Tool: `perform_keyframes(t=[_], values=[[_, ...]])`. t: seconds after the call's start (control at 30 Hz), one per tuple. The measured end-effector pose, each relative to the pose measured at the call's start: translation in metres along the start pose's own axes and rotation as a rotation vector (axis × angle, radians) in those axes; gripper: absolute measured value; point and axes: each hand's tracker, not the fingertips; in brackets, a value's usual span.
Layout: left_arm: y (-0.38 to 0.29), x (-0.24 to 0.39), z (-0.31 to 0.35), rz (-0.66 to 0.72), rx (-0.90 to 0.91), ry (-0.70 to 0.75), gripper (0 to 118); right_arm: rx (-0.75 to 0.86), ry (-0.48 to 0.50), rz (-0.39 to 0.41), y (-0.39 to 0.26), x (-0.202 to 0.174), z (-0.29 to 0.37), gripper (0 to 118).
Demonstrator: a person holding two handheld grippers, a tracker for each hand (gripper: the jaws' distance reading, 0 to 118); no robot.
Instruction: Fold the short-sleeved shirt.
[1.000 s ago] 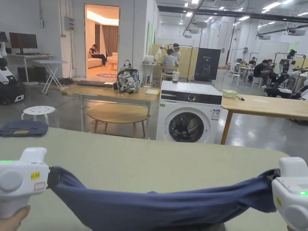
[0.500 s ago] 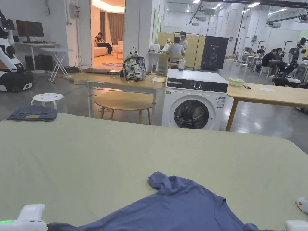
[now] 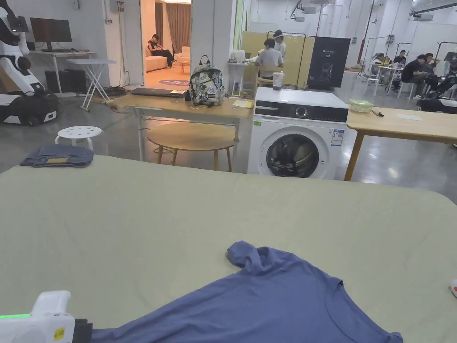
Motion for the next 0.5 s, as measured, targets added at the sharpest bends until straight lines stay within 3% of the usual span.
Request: perform_keyframes(t=[0.03, 0.17, 0.4, 0.47, 0.5], values=[[0.001, 0.0, 0.001, 0.007, 0.004, -0.005, 39, 0.019, 0.008, -0.006, 0.002, -0.003, 0.002, 72], [0.003, 0.01, 0.005, 0.018, 0.065, -0.078, 39, 0.109, 0.055, -0.044, 0.015, -0.02, 0.014, 72], [0.002, 0.077, 0.031, -0.105, 0.279, -0.131, 36, 0.295, 0.125, -0.168, 0.044, -0.064, 0.034, 71], [0.003, 0.098, 0.039, -0.137, 0.34, -0.133, 30, 0.344, 0.14, -0.204, 0.052, -0.074, 0.04, 52], [0.004, 0.108, 0.044, -0.158, 0.377, -0.121, 26, 0.374, 0.143, -0.209, 0.056, -0.079, 0.041, 37]])
